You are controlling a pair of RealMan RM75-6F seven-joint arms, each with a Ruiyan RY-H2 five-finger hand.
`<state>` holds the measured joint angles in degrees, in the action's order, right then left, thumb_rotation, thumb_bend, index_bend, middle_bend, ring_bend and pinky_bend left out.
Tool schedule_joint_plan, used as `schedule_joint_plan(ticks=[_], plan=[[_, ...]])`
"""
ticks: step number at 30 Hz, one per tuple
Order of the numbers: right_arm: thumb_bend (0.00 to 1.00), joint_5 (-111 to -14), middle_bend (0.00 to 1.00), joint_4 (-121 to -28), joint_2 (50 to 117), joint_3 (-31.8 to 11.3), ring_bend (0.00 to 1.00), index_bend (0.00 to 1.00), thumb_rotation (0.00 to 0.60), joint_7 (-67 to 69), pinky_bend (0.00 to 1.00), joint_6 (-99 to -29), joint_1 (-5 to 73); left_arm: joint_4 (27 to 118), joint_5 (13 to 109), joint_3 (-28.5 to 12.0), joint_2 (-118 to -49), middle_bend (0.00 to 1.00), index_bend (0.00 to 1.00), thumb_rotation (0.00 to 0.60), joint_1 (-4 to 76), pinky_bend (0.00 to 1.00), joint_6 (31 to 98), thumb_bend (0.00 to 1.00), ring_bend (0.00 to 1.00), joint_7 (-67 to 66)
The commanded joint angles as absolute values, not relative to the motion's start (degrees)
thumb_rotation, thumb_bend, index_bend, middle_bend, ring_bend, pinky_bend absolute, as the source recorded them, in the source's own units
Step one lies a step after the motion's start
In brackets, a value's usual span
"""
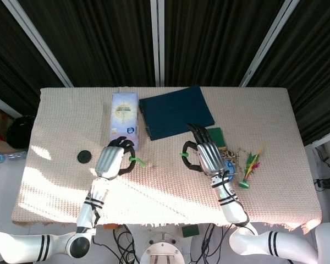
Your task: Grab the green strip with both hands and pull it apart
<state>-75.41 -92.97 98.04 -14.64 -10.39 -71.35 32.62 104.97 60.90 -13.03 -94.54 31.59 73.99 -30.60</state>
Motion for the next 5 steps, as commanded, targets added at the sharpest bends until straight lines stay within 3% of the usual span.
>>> schedule_joint_plan(ticks=[1,5], plan=[[0.39,-75.2,0.03,-93.4,97.5,-14.6,0.00,0.59,0.600,-10.1,0.00,-71.5,32.3,105.4,60.7,-12.8,-93.8,0.31,0.55,0.573,31.1,0.23,74.4,0.36,0.17,-30.0],[0.39,-75.2,0.03,-93.6,97.3,-14.5,0.00,0.59,0.600,-10.0,0.00,-71.6,32.1,105.7,60.9,-12.4,-93.2,0.31,0.55,0.569,30.9,0.23,74.6,0.36,0.17,-29.7]])
